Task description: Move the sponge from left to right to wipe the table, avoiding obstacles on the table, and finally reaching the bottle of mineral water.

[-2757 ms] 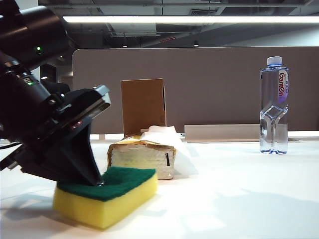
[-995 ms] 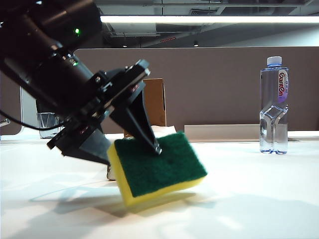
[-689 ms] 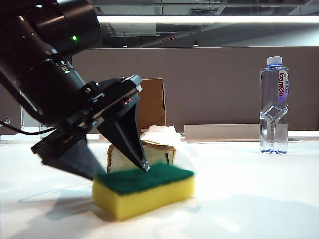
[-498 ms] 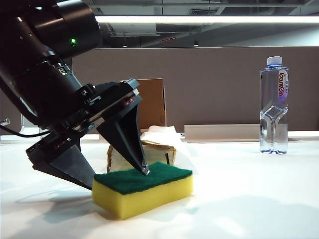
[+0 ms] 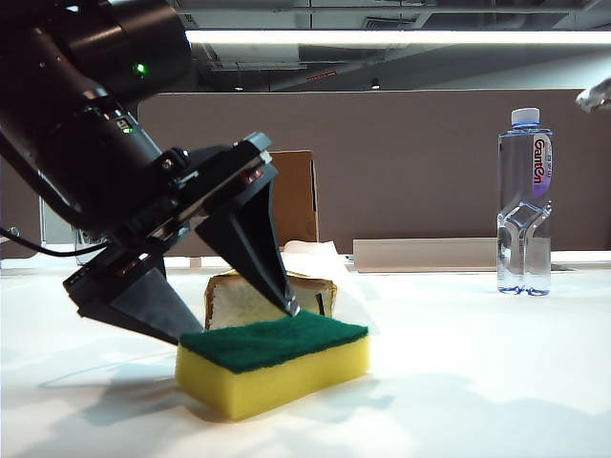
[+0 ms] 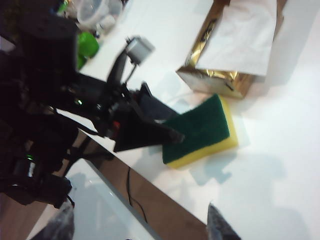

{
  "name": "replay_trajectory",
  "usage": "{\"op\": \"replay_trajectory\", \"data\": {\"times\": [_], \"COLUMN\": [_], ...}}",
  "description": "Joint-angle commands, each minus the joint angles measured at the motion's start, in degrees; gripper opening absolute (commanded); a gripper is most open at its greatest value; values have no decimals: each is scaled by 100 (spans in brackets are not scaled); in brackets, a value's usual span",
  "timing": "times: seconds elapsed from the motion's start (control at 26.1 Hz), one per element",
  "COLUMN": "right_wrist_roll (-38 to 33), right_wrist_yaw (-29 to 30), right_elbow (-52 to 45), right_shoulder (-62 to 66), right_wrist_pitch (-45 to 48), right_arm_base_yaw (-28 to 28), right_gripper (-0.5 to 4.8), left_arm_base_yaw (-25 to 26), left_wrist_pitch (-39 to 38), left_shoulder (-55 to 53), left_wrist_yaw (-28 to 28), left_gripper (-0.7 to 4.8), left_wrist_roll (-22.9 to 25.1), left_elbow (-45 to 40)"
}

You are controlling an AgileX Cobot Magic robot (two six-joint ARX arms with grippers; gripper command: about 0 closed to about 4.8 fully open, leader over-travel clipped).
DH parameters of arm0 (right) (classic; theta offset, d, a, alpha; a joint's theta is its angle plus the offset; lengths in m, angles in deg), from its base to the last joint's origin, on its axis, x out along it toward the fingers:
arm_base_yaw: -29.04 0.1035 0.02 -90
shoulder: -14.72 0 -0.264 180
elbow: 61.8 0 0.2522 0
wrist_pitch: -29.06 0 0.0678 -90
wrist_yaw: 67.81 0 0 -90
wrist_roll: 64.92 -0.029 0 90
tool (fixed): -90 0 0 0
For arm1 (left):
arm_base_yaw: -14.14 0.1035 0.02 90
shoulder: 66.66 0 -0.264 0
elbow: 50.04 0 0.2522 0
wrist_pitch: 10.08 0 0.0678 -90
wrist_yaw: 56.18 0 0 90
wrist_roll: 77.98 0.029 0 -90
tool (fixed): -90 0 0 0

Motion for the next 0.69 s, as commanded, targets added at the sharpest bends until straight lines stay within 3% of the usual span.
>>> {"op": "replay_trajectory", "data": {"times": [0.04,0.34,0.69], "right_wrist_roll": [-190,-728,-1266], "right_wrist_yaw": [-503,-1228,-1128], "right_elbow": [35,35,33], "right_shoulder": [181,1478,2837], "right_wrist_pitch": [264,1228,2039], "right_arm_base_yaw": [518,1794,2041], "right_gripper": [353,370,382], "left_arm_base_yaw": [4,7,7], "left_wrist_pitch": [116,55,55], "left_shoulder": [142,957,2592], "left_wrist_yaw": [-28,-13,310], "left_gripper": [409,409,408], "left_wrist_roll": [13,26,26], "left_elbow": [17,17,22]}}
